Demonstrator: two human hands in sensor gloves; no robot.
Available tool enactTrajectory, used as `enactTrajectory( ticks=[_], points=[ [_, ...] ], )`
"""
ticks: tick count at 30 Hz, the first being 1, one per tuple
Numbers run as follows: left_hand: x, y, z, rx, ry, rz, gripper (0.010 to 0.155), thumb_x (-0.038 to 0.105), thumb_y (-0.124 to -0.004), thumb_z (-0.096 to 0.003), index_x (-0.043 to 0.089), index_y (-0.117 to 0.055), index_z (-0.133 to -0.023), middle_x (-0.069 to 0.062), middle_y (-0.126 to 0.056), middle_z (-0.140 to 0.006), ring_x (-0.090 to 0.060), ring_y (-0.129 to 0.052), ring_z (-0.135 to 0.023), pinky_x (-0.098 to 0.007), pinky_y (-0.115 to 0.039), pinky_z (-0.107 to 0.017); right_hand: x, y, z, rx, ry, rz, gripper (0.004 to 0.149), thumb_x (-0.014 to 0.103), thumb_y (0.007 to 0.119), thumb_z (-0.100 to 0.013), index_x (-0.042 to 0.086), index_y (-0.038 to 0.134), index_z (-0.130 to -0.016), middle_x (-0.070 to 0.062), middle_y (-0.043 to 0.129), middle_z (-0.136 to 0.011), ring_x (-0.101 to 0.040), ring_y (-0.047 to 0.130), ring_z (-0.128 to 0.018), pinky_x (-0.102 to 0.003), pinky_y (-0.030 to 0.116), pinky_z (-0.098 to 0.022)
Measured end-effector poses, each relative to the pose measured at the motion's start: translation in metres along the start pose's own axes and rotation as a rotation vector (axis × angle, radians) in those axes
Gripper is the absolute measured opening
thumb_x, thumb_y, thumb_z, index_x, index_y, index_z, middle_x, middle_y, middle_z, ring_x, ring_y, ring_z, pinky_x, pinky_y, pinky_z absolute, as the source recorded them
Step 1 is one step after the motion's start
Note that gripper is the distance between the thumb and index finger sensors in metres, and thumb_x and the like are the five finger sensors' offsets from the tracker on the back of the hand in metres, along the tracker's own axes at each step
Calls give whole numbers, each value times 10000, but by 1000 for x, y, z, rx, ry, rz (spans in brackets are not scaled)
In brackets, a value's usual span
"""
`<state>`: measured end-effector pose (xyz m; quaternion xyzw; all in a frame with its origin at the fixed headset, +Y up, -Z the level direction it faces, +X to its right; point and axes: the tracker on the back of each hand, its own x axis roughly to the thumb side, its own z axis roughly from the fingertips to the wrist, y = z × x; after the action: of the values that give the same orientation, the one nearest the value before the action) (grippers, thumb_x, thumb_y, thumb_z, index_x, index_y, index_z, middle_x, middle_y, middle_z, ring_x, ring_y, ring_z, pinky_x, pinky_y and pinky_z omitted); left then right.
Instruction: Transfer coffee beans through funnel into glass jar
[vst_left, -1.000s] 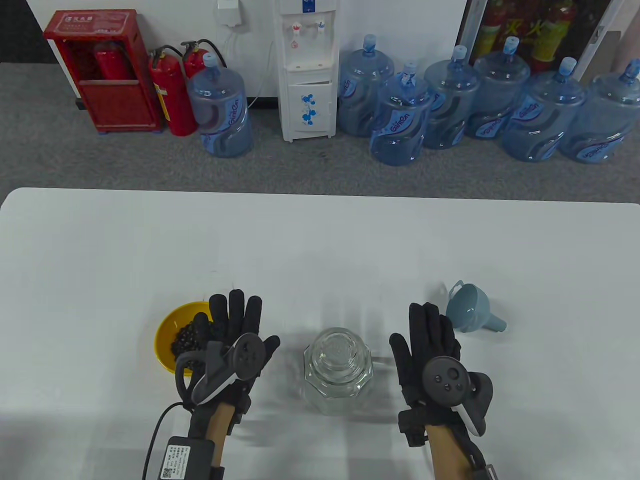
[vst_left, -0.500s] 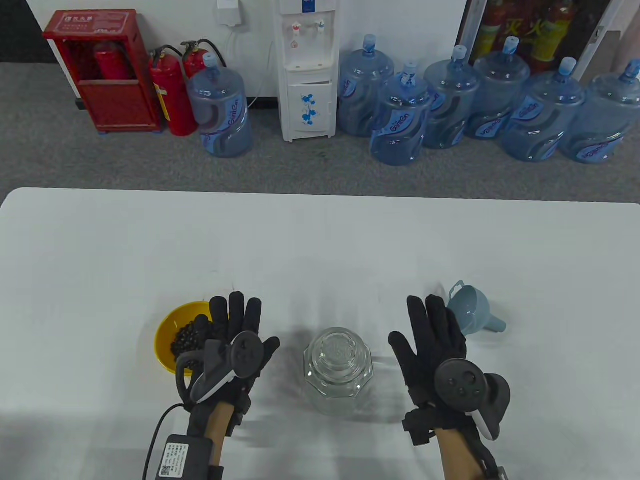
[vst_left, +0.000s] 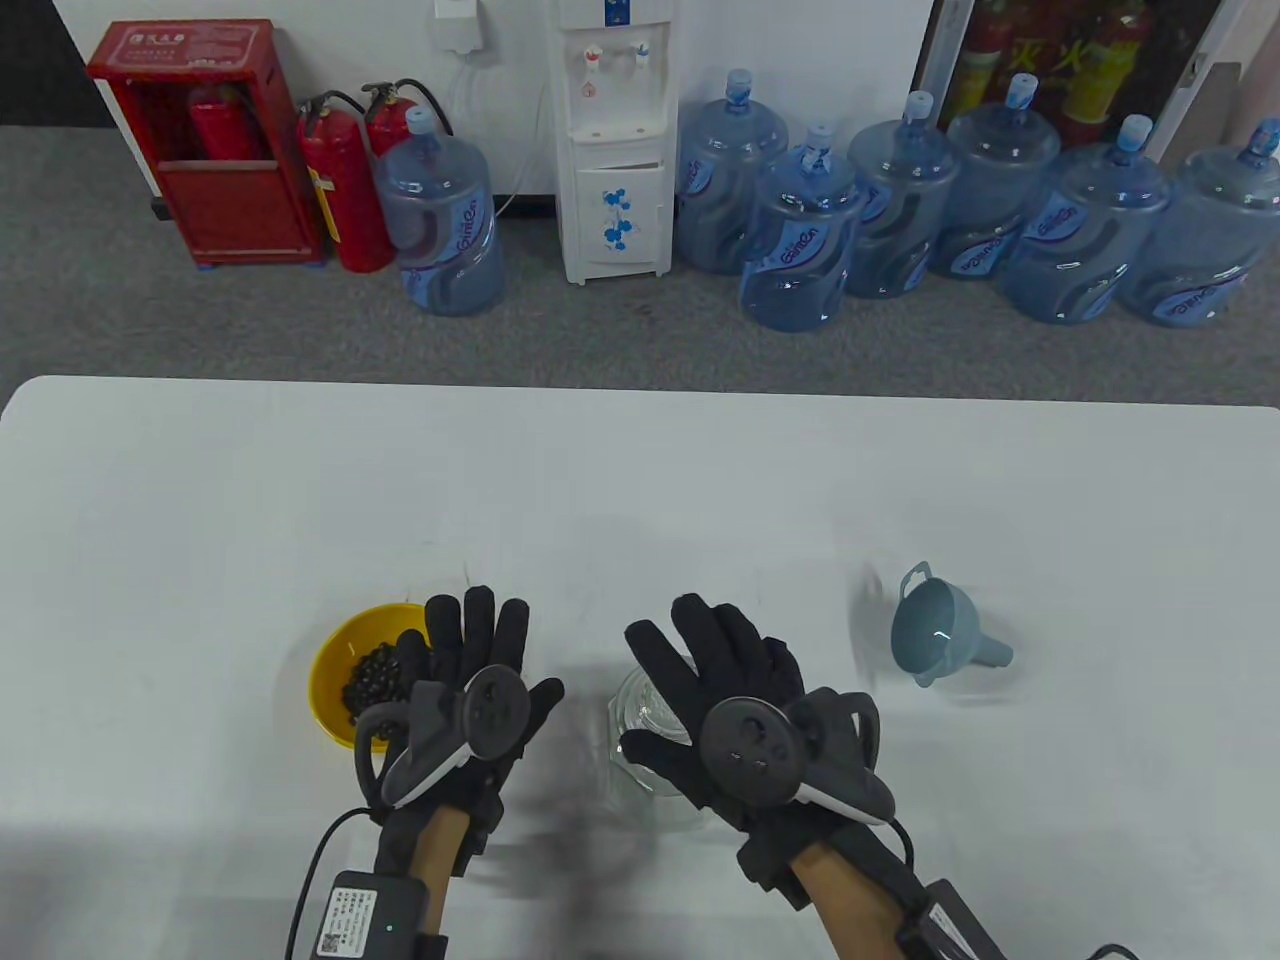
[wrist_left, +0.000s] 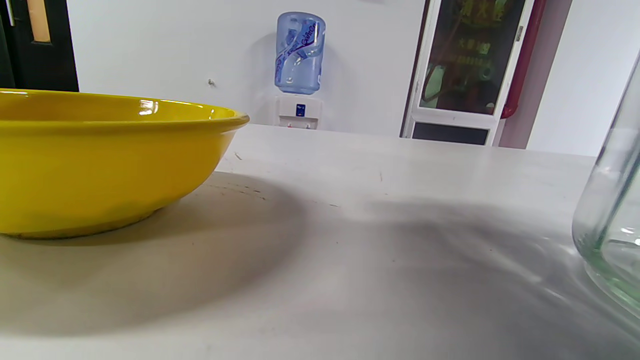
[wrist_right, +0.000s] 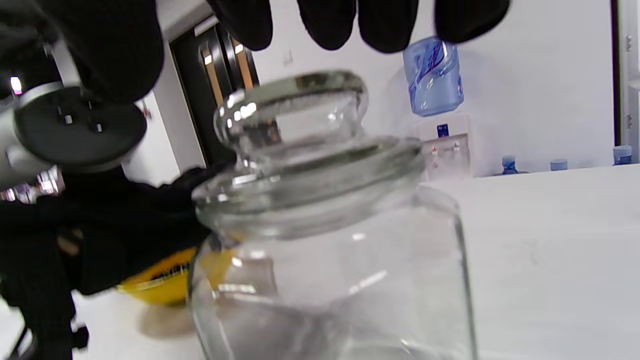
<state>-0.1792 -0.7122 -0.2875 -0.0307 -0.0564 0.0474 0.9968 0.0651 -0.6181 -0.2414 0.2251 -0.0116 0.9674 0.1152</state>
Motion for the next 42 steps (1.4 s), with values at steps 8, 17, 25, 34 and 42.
enactTrajectory(
  ticks=[8, 17, 25, 34, 42],
  points=[
    [-1, -1, 0, -10, 5, 6, 777, 670, -460, -532, 319, -189, -1169, -33, -65, -1214, -385, -3, -1087, -579, -121, -738, 9, 11, -9, 54, 14, 119, 783, 627, 832, -575, 331, 521, -1230, -175, 473, -1275, -413, 648, -1065, -552, 685, -688],
    [-1, -1, 0, -19, 7, 0, 781, 671, -460, -530, 317, -183, -1169, -36, -64, -1215, -387, -2, -1086, -579, -123, -738, 9, 10, -14, 40, 7, 64, 700, 514, 861, -601, 258, 588, -1193, -229, 538, -1211, -444, 674, -1001, -547, 699, -703],
    [-1, -1, -1, -30, 11, -5, 782, 671, -460, -531, 315, -182, -1169, -38, -64, -1214, -388, -3, -1083, -562, -126, -741, 3, 2, -16, 27, 12, -56, 676, 478, 887, -601, 215, 630, -1169, -268, 580, -1175, -458, 711, -976, -509, 774, -658],
    [-1, -2, -2, -33, 15, -2, 782, 671, -460, -531, 315, -182, -1169, -38, -60, -1213, -386, 1, -1082, -558, -120, -739, -30, -42, 6, -159, 73, -231, 679, 470, 878, -607, 210, 613, -1175, -269, 545, -1183, -454, 681, -995, -517, 752, -673],
    [1, -4, -2, -37, 14, -13, 783, 672, -463, -531, 315, -182, -1169, -37, -59, -1212, -385, 3, -1081, -555, -115, -737, -108, -74, 51, -287, 273, -179, 678, 450, 889, -603, 201, 618, -1172, -262, 532, -1190, -461, 666, -1005, -532, 731, -686]
  ],
)
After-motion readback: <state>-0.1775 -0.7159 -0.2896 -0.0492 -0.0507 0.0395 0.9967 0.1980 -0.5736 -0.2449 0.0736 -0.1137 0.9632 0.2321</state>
